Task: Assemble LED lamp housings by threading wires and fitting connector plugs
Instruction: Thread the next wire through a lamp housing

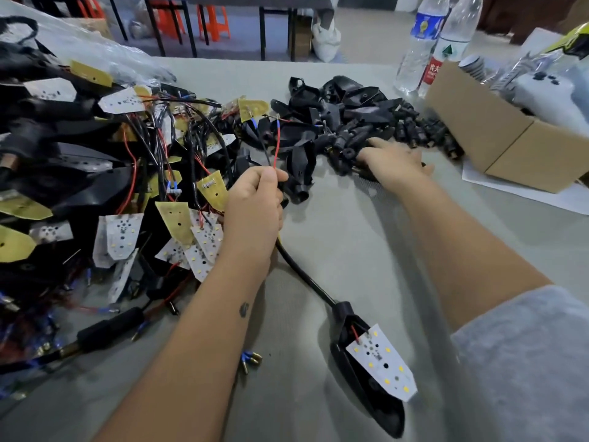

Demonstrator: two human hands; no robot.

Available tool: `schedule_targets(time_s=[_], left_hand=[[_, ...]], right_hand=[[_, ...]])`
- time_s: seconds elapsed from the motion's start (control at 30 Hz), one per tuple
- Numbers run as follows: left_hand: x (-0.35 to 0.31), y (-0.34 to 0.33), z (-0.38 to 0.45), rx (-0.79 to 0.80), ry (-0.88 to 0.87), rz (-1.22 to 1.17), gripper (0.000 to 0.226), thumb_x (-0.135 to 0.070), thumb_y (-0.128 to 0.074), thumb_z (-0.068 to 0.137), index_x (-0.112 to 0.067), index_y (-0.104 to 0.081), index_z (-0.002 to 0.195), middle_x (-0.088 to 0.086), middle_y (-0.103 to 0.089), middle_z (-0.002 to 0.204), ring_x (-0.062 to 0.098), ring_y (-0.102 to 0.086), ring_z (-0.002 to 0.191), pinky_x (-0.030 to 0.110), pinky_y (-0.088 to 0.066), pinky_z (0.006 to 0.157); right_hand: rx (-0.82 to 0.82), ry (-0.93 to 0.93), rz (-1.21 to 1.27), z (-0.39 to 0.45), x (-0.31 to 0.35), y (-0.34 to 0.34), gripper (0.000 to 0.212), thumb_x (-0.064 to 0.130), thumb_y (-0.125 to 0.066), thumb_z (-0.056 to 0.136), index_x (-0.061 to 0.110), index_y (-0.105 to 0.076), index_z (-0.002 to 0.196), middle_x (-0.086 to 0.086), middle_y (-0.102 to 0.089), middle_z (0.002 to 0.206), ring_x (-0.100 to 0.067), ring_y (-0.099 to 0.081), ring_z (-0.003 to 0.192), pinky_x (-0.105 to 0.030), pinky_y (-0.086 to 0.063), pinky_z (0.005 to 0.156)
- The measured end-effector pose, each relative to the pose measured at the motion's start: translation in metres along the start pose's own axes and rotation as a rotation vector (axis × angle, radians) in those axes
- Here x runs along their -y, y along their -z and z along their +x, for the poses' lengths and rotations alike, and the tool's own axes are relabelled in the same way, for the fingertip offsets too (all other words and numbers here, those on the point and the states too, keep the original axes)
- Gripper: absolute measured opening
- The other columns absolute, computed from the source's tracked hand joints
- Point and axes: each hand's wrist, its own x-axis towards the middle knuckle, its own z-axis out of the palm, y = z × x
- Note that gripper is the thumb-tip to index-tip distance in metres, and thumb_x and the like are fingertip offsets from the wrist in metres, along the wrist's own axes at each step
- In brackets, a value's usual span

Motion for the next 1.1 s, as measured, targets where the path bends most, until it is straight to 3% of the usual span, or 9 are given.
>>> schedule_targets(time_s=[0.2, 0.33, 0.5, 0.7, 0.97, 1.1], left_hand=[[-0.002, -0.001, -0.004, 0.008, -0.037, 0.052, 0.029, -0.019, -0.037, 0.104, -0.02, -0.057, 0.083, -0.013, -0.035, 0.049, 0.005, -0.027, 0.041, 0.02, -0.024, 0.041], [-0.006, -0.001, -0.006, 0.0, -0.041, 0.035, 0.026, -0.015, -0.033, 0.105, -0.021, -0.055, 0.093, -0.008, -0.033, 0.055, 0.005, -0.026, 0.04, 0.018, -0.024, 0.039], [-0.007, -0.001, -0.011, 0.01, -0.017, 0.041, 0.023, -0.014, -0.034, 0.104, -0.021, -0.054, 0.093, -0.009, -0.042, 0.051, 0.006, -0.03, 0.04, 0.019, -0.026, 0.04], [-0.005, -0.001, -0.015, 0.033, -0.002, 0.084, 0.024, -0.013, -0.036, 0.102, -0.02, -0.054, 0.09, -0.008, -0.053, 0.054, 0.005, -0.038, 0.04, 0.018, -0.034, 0.041], [-0.004, 0.001, -0.015, 0.064, -0.016, 0.127, 0.023, -0.012, -0.036, 0.102, -0.021, -0.055, 0.092, -0.011, -0.055, 0.05, 0.005, -0.036, 0.039, 0.018, -0.031, 0.04], [0.001, 0.002, -0.015, 0.08, -0.126, 0.238, 0.024, -0.015, -0.038, 0.104, -0.034, -0.052, 0.096, -0.012, -0.058, 0.055, 0.006, -0.034, 0.043, 0.023, -0.031, 0.045]], right_hand=[[0.131, 0.296, -0.024, -0.034, -0.002, -0.005, 0.04, 0.052, -0.045, 0.075, 0.064, -0.045, 0.113, 0.007, -0.057, 0.125, -0.023, -0.039, 0.113, -0.042, -0.019, 0.082], [0.093, 0.288, -0.165, -0.053, -0.013, -0.004, 0.05, 0.065, -0.035, 0.088, 0.056, -0.034, 0.137, -0.001, -0.04, 0.147, -0.031, -0.033, 0.134, -0.05, -0.021, 0.102], [-0.064, 0.247, -0.205, -0.088, -0.015, -0.007, 0.042, 0.056, -0.039, 0.089, 0.039, -0.048, 0.126, -0.007, -0.042, 0.135, -0.033, -0.034, 0.128, -0.05, -0.023, 0.102], [-0.171, 0.299, -0.181, -0.118, -0.01, -0.023, 0.038, 0.034, -0.045, 0.096, 0.023, -0.05, 0.132, -0.005, -0.044, 0.14, -0.029, -0.033, 0.132, -0.047, -0.028, 0.106], [-0.374, 0.288, -0.272, -0.125, -0.013, -0.017, 0.031, 0.041, -0.052, 0.094, 0.024, -0.057, 0.12, -0.003, -0.054, 0.123, -0.027, -0.044, 0.118, -0.042, -0.028, 0.102], [-0.435, 0.365, -0.299, -0.127, -0.013, -0.018, 0.021, 0.034, -0.055, 0.091, 0.022, -0.061, 0.108, -0.001, -0.056, 0.111, -0.026, -0.045, 0.109, -0.038, -0.026, 0.093]])
